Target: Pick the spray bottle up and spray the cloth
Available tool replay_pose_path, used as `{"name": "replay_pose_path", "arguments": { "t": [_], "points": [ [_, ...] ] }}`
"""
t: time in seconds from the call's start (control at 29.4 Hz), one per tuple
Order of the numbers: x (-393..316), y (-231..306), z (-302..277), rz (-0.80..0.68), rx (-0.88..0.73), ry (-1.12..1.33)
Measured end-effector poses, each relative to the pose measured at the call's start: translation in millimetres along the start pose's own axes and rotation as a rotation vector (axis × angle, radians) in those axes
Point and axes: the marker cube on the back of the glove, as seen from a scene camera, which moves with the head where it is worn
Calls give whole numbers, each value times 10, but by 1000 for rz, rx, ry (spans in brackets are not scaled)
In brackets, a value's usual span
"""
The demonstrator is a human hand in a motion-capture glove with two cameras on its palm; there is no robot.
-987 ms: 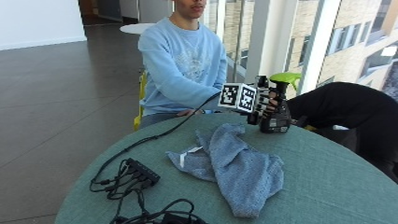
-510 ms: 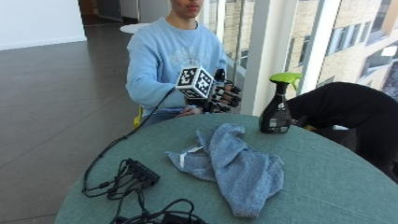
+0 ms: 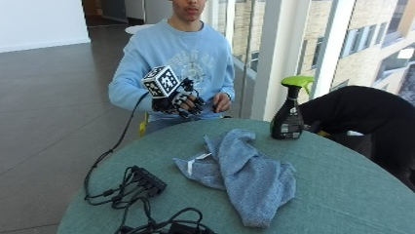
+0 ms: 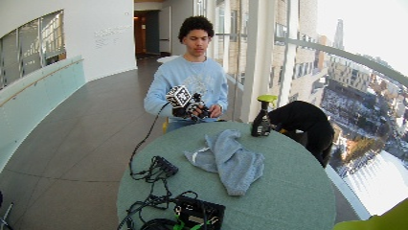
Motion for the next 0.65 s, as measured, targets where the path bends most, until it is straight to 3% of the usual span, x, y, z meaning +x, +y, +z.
{"name": "replay_pose_path", "arguments": {
  "t": [0.65],
  "points": [
    [264, 287, -82, 38, -41, 59]
  ]
}}
